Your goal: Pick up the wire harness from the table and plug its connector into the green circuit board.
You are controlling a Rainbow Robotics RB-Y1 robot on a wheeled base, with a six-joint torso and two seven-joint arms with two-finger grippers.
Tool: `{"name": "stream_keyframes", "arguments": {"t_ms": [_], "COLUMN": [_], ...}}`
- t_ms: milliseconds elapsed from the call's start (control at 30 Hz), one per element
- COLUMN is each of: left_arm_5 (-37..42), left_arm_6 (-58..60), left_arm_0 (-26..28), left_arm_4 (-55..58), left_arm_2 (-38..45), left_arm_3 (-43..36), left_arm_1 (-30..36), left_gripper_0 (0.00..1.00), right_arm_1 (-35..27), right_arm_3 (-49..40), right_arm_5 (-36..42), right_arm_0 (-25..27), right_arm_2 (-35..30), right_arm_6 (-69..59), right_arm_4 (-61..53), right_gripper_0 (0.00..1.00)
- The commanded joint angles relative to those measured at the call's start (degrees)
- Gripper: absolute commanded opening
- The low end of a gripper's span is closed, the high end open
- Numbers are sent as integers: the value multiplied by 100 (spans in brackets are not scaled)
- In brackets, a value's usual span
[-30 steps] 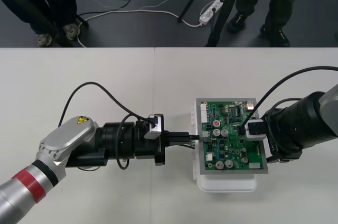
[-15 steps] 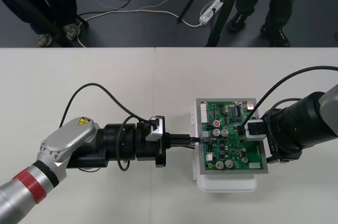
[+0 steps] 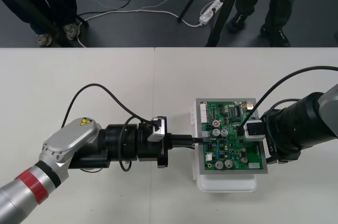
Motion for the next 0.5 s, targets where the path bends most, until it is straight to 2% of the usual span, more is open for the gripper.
{"name": "stream_keyframes", "arguments": {"t_ms": [33,500], "left_arm_5": [172,269], "left_arm_6": [-137,-110], "left_arm_0": [-113,-113], "left_arm_4": [-84,-119], "left_arm_2": [-108,-108], "left_arm_3": [-208,-199], "left_arm_1": [-162,-179], "left_gripper_0": [0,0], "right_arm_1": [99,99], "right_arm_3": [-126,-126], "right_arm_5": [-29,-29], "right_arm_0": [-166,-166], "right_arm_2": [-102,-102], "right_arm_6": [-71,-80], "right_arm_4": [-158,-185], "right_gripper_0": [100,100]}}
